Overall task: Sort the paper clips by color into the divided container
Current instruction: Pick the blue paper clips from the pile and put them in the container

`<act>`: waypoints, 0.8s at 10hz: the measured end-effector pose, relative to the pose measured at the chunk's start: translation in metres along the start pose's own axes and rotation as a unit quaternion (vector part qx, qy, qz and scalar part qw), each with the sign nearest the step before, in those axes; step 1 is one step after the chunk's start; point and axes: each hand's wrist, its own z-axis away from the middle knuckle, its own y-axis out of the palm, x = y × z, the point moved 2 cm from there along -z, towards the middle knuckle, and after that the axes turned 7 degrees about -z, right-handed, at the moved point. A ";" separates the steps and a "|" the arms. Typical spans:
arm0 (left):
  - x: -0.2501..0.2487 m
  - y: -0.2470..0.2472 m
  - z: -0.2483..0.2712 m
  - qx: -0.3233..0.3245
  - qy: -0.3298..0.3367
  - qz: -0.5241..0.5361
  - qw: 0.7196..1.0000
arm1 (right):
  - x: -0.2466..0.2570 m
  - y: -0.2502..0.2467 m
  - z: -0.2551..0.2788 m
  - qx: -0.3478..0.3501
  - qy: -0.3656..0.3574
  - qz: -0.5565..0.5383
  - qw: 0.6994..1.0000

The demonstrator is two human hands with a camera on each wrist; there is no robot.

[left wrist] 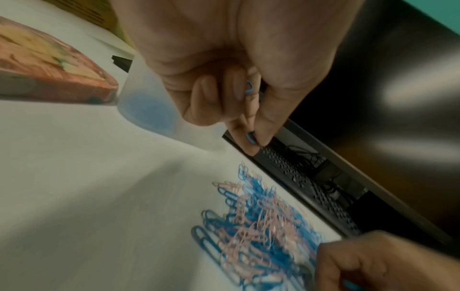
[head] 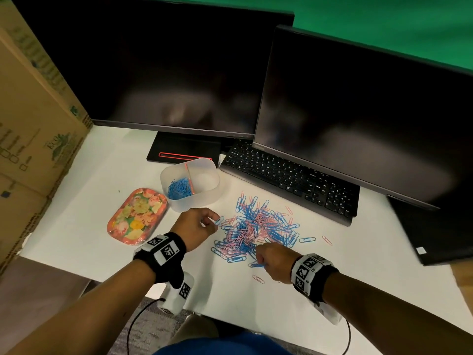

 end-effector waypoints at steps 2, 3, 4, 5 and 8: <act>-0.010 -0.044 -0.001 -0.067 -0.045 0.174 0.981 | -0.006 -0.003 -0.001 0.003 0.024 -0.033 0.999; -0.010 -0.070 -0.005 -0.104 -0.100 0.308 0.940 | 0.005 -0.021 -0.001 -0.038 0.015 -0.097 0.994; -0.004 -0.092 -0.013 -0.133 -0.144 0.419 0.887 | 0.041 -0.056 -0.018 -0.070 -0.004 -0.194 0.978; -0.001 -0.103 -0.027 -0.152 -0.181 0.477 0.846 | 0.090 -0.092 -0.054 -0.111 -0.047 -0.226 0.967; -0.005 -0.103 -0.049 -0.127 -0.240 0.401 0.875 | 0.177 -0.136 -0.145 -0.095 0.006 -0.200 0.975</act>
